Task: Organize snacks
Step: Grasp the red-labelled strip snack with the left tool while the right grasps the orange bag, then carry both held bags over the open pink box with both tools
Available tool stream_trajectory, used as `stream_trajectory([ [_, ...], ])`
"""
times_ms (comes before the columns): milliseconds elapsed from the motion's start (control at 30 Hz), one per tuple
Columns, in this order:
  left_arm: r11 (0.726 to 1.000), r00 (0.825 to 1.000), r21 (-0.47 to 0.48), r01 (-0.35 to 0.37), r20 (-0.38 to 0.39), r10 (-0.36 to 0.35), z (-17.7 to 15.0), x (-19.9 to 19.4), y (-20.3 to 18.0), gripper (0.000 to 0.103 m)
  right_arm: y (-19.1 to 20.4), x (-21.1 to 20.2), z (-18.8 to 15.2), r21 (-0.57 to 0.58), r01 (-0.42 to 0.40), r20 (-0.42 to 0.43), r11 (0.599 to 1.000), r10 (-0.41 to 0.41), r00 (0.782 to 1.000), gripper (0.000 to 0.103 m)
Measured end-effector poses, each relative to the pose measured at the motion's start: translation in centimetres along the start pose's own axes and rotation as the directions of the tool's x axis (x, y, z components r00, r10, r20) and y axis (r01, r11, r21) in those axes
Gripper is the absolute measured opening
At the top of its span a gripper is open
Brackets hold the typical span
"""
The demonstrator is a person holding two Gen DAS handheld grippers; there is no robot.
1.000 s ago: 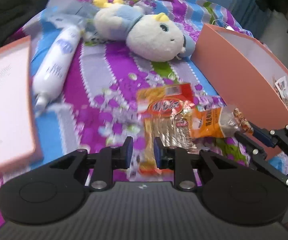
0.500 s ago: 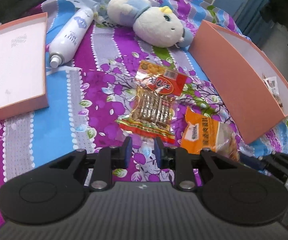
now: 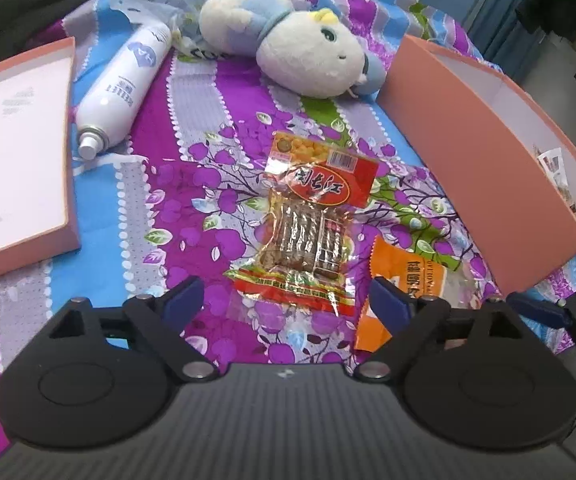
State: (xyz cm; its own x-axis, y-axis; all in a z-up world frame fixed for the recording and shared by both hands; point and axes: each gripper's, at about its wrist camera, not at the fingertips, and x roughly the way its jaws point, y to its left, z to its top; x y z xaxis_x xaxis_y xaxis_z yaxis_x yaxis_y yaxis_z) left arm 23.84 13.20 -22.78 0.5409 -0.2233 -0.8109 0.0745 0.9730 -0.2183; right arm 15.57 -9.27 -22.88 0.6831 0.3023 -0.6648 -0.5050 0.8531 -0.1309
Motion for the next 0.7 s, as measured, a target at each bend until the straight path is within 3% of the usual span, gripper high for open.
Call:
stream_trajectory([
  [500, 0.995, 0.998, 0.101, 0.024, -0.055, -0.018, 2.7, 6.5, -1.6, 0.096, -1.2, 4.4, 0.5, 0.168, -0.046, -0.051, 0.985, 0.056, 0.997, 0.082],
  [700, 0.986, 0.998, 0.166, -0.007, -0.064, 0.018, 3.2, 8.9, -2.8, 0.094, -1.7, 5.4, 0.7, 0.206, -0.085, -0.034, 0.975, 0.094, 0.995, 0.079],
])
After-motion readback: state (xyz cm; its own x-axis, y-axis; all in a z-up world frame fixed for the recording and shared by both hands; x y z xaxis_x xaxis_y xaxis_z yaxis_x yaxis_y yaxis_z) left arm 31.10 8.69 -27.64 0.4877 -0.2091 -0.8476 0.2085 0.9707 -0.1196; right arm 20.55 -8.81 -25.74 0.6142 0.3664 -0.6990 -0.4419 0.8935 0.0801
